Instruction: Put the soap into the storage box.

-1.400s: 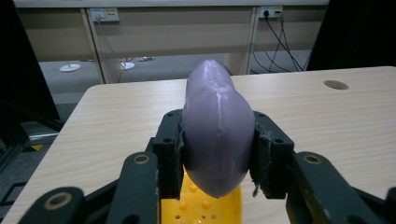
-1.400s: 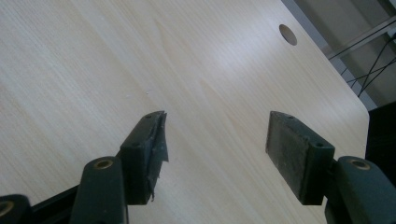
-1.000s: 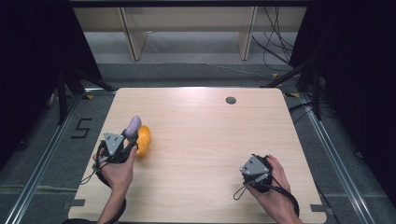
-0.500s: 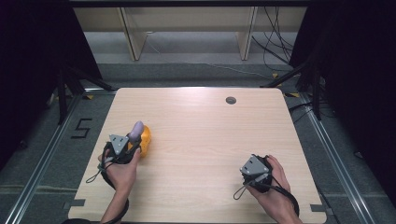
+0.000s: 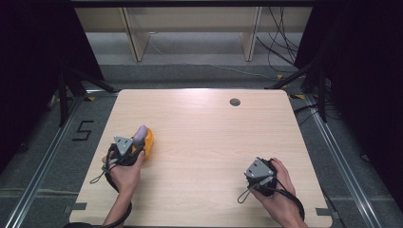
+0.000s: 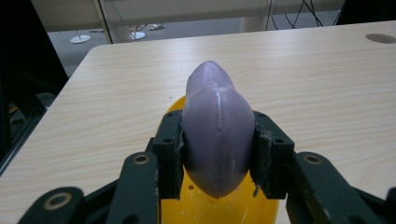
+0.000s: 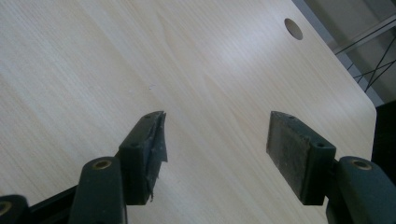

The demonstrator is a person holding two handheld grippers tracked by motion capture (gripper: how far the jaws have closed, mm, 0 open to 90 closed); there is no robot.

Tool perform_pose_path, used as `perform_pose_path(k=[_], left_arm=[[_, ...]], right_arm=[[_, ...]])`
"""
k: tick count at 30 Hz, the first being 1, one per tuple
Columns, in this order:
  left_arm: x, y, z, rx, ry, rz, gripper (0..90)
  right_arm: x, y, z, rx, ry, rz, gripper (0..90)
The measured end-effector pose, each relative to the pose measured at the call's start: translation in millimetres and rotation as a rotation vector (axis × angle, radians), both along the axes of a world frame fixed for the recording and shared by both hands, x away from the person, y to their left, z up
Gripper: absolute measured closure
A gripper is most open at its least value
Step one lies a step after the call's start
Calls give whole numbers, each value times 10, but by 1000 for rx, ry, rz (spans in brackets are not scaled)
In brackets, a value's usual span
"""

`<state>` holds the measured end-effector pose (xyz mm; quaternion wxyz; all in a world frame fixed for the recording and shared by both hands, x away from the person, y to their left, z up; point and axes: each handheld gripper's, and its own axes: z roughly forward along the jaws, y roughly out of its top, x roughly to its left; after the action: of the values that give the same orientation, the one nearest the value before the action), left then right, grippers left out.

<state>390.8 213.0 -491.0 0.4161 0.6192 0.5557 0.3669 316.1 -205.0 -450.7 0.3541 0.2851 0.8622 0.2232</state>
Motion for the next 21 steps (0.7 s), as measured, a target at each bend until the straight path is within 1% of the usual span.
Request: perform_pose_path(k=[2, 6, 7, 8, 10, 11, 12, 16, 18, 19, 20, 21], left_arm=[[14, -3, -25, -3, 15, -3, 587], [26, -10, -47, -2, 21, -8, 587], [28, -11, -52, 1, 30, -6, 587], [28, -11, -52, 1, 30, -6, 587], [33, -8, -58, -1, 33, -10, 587], [35, -5, -63, 2, 40, -11, 586], [40, -9, -76, 1, 45, -10, 586], [46, -16, -73, 7, 49, -13, 586], [62, -16, -45, 8, 74, -24, 583], [62, -16, -45, 8, 74, -24, 581], [81, -9, -25, 9, 95, -39, 576], [81, -9, -25, 9, 95, -39, 563]], right_arm=[[0, -5, 11, -8, 15, 5, 378], [1, -4, 9, -7, 14, 5, 379], [1, -3, 7, -5, 15, 4, 378], [3, 1, -8, -2, 1, 3, 377], [2, 4, -10, 2, 5, 0, 377], [3, 2, -11, -4, 7, 5, 377], [2, 4, -11, 1, 7, 2, 377], [-1, 5, -9, 0, 6, 3, 377], [-1, 6, -9, 0, 7, 3, 376], [-1, 6, -9, 0, 7, 3, 376], [-1, 6, -8, 0, 7, 3, 376], [-1, 6, -8, 0, 7, 3, 376]])
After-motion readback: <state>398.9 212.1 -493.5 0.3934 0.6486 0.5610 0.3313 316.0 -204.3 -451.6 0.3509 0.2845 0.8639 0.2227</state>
